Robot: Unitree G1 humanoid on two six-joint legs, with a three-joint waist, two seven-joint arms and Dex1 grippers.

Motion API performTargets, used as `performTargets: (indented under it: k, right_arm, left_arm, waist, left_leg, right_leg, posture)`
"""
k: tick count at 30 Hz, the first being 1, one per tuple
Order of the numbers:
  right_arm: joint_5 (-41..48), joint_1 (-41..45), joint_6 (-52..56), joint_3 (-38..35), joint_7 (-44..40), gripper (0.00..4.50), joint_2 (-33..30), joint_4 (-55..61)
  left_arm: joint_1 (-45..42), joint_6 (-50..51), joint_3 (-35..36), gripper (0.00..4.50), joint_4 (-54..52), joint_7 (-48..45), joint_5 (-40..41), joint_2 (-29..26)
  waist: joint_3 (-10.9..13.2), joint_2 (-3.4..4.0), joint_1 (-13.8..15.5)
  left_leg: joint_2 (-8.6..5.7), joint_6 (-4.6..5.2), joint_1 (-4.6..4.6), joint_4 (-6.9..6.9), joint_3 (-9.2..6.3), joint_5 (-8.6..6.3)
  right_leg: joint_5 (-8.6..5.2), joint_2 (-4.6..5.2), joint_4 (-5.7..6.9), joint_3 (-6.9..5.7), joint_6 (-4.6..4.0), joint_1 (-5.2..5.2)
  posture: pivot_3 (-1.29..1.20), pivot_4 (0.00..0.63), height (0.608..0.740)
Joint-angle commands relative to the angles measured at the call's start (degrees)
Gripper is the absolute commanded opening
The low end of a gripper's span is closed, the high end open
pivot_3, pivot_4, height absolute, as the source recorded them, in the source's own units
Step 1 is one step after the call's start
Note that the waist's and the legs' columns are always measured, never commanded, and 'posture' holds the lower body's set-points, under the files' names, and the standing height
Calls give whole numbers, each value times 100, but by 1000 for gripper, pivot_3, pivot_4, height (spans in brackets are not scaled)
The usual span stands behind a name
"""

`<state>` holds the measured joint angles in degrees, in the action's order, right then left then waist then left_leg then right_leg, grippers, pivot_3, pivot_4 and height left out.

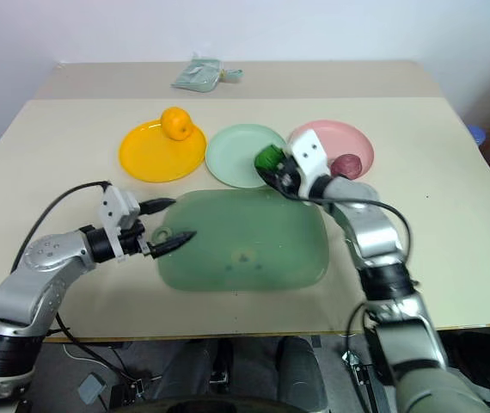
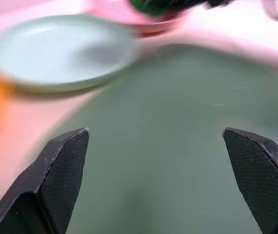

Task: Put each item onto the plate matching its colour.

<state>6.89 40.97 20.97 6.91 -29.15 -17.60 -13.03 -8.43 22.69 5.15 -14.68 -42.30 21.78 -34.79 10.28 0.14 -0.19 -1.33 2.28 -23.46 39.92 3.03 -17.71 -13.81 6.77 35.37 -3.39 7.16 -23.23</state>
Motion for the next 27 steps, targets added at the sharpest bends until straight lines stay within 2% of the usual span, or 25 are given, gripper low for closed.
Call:
performTargets:
  k: [1,4,6,10,13,17,20,23,27]
  right_arm:
    - [-394,568,-472,108,476,2357,407,-1091]
    - [-531,867,-921,94,564,3709,587,-1744]
    - [-481,814,-1169,50,360,4475,518,-1623]
    - [-182,254,-1464,-116,-464,4475,-65,-735]
    - [258,-388,-1291,-452,-1204,4475,-798,114]
    - [947,-1556,-736,-1199,-2097,4475,-1993,1014]
    - [1271,-2312,-520,-1655,-2502,4475,-2550,1241]
    - [1426,-2962,-461,-2041,-2685,4475,-2843,1215]
    - [1441,-2950,-465,-2044,-2685,4475,-2817,1058]
  left_arm:
    - [25,-232,206,4500,-54,361,-185,92]
    - [176,-259,195,4500,-216,484,-230,154]
    - [269,-240,239,4500,-322,584,-220,210]
    - [419,-223,344,4500,-426,713,-192,265]
    - [519,-287,484,4500,-362,727,-214,217]
    - [709,-475,955,4500,20,635,-226,4]
    - [874,-645,1252,4500,357,594,-261,-134]
    - [1168,-797,1613,4500,582,581,-256,-247]
    - [1432,-837,1776,4500,466,708,-260,-198]
  waist:
    - [0,0,-22]
    - [0,0,-48]
    - [1,1,-58]
    - [2,3,-49]
    - [2,2,-32]
    - [1,2,-39]
    - [1,3,-49]
    - [1,3,-64]
    - [1,3,-54]
  left_leg:
    - [-1,0,-2,-1,-1,0]
    - [-5,0,-2,-11,-3,0]
    - [-6,-1,-2,-15,-2,0]
    - [-4,-4,-2,-15,-3,2]
    - [-4,-3,-1,-14,-3,2]
    - [-2,-2,-1,-14,-3,1]
    - [3,-2,2,-15,3,1]
    - [9,-1,8,-17,10,0]
    - [10,0,9,-13,13,-1]
  right_leg:
    - [0,0,3,-1,0,0]
    - [0,1,10,-2,0,0]
    - [0,1,8,-3,1,0]
    - [0,0,6,-4,1,-1]
    - [0,0,1,-5,2,5]
    - [0,1,-14,-5,2,6]
    - [0,1,-16,-4,1,6]
    - [0,1,-15,-1,1,6]
    - [1,8,-12,5,0,5]
  posture:
    - [0,150,740]
    - [0,150,740]
    - [0,150,740]
    - [0,150,740]
    - [0,150,740]
    - [0,150,740]
    - [0,150,740]
    - [0,150,740]
    - [0,150,740]
